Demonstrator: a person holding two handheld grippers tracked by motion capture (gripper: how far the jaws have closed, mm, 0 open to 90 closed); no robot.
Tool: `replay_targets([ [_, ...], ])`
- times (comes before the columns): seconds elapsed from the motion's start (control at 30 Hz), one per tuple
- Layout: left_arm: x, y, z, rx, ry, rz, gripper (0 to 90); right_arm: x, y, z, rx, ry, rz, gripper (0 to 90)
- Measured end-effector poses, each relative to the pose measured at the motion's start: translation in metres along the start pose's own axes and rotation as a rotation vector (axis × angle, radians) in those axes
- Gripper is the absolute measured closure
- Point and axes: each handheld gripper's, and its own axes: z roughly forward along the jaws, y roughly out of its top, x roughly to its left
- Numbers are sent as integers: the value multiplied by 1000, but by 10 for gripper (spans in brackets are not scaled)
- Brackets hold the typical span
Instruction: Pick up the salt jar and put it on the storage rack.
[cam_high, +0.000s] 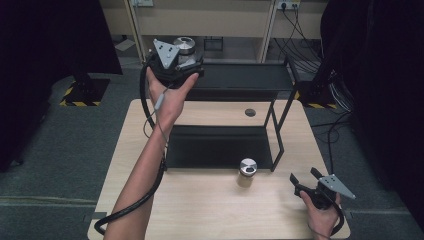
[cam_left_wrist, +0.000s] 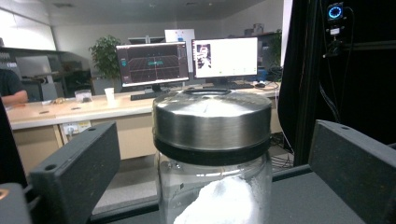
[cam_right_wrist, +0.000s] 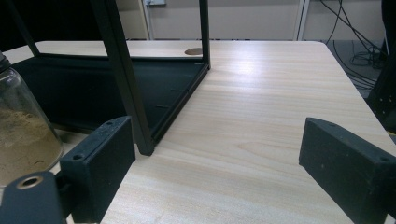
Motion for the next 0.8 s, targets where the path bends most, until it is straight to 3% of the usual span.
replay_targets([
  [0.2,0,-1,-6,-13,-5,28,0,-1,0,0,-2,1,1,107],
  [0.57,5,-7,-24,-64,-7,41,0,1,0,0,0,1,-4,99],
  [0.8,11,-17,-42,-100,-30,24,0,1,0,0,-1,-4,-1,81],
])
